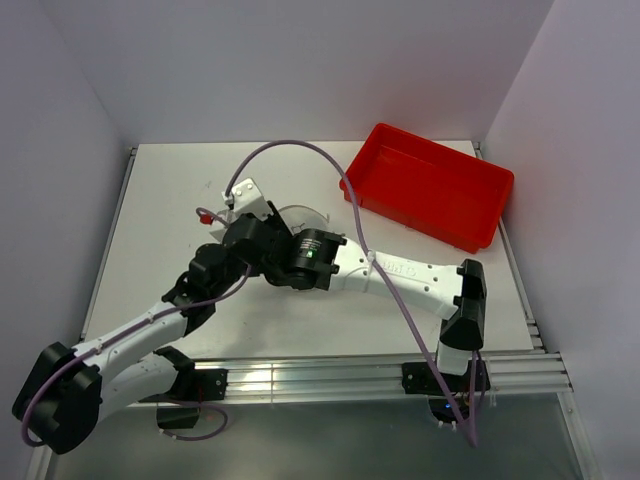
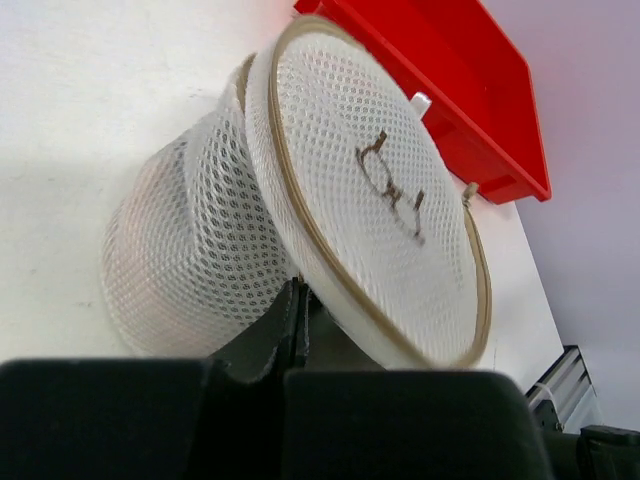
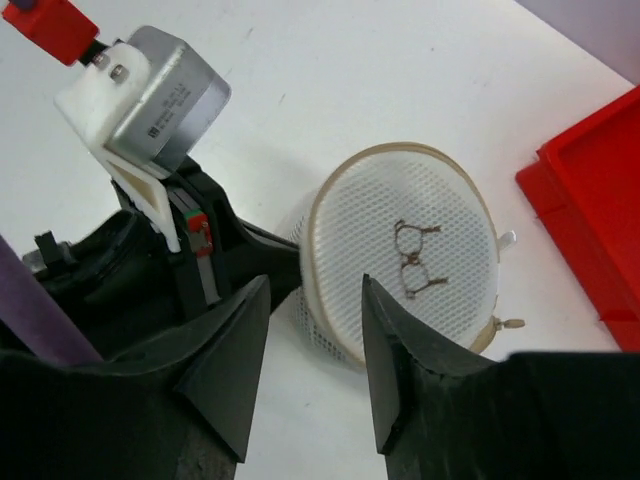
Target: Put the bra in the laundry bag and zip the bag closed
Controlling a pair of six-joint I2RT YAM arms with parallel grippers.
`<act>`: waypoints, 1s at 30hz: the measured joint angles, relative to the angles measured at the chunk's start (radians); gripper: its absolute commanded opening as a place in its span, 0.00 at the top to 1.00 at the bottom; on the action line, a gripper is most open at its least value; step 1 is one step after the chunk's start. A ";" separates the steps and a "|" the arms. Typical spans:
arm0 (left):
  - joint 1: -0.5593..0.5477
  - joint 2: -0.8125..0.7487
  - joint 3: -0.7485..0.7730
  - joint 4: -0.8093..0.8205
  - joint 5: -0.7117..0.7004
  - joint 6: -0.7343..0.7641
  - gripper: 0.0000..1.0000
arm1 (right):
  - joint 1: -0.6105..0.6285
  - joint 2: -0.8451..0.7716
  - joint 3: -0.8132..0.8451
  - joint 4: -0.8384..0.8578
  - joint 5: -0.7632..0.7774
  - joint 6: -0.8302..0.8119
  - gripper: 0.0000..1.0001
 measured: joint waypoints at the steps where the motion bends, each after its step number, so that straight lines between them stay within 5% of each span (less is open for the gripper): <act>1: 0.002 -0.016 -0.011 0.000 -0.007 -0.002 1.00 | 0.005 0.002 -0.003 0.000 -0.017 0.000 0.49; 9: 0.010 -0.100 -0.044 0.004 -0.034 -0.003 1.00 | -0.085 -0.221 -0.233 0.111 -0.129 0.036 0.50; 15: 0.015 -0.108 -0.063 0.001 -0.037 -0.003 1.00 | -0.352 -0.420 -0.528 0.259 -0.268 0.099 0.47; 16: 0.016 -0.109 -0.065 0.000 -0.037 -0.003 1.00 | -0.407 -0.438 -0.579 0.299 -0.313 0.115 0.39; 21: 0.019 -0.113 -0.065 0.000 -0.045 -0.003 1.00 | -0.578 -0.446 -0.781 0.471 -0.534 0.195 0.25; 30: 0.044 -0.119 -0.065 -0.005 -0.051 0.002 1.00 | -0.718 -0.354 -0.919 0.734 -0.896 0.315 0.32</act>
